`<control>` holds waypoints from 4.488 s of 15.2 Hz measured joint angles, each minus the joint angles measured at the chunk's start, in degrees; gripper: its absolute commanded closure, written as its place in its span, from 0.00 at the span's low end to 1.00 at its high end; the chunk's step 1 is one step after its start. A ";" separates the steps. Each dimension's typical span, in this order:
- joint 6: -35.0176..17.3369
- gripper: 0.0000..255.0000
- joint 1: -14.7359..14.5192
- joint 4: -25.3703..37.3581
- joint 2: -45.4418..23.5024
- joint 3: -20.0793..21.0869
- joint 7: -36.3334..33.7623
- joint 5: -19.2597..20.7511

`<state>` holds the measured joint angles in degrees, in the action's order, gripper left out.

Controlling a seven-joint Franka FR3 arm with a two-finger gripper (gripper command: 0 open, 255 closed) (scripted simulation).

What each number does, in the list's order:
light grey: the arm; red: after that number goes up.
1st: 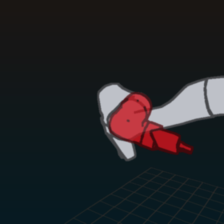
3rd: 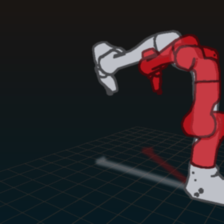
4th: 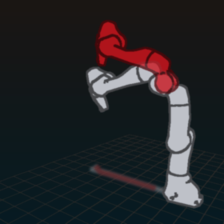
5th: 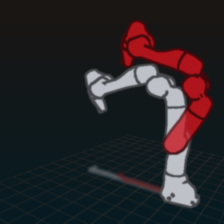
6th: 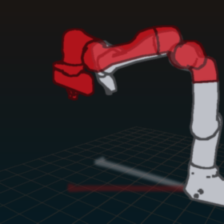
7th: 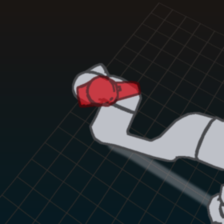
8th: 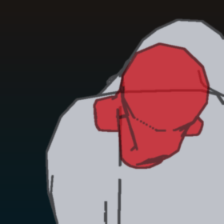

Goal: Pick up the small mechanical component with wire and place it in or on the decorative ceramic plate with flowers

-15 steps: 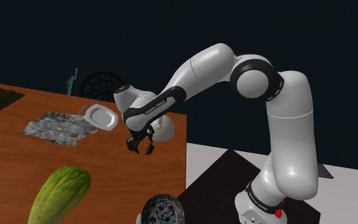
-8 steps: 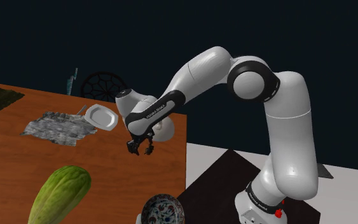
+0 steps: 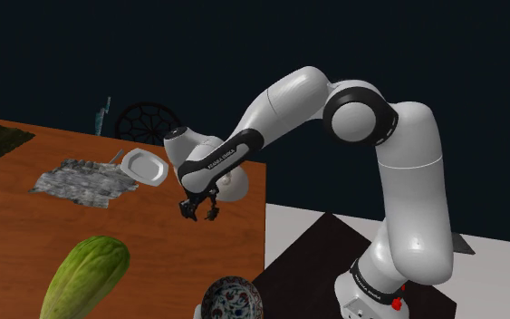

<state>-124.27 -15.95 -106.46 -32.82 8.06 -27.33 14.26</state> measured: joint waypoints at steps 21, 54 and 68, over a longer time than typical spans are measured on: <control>5.44 0.00 6.00 1.53 1.56 2.22 7.87 -7.20; 4.57 1.00 11.35 0.82 0.00 4.27 14.92 -14.06; 10.51 1.00 11.67 -1.53 8.48 5.55 14.35 -15.77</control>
<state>-113.76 -4.28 -108.00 -24.34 13.62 -12.98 -1.52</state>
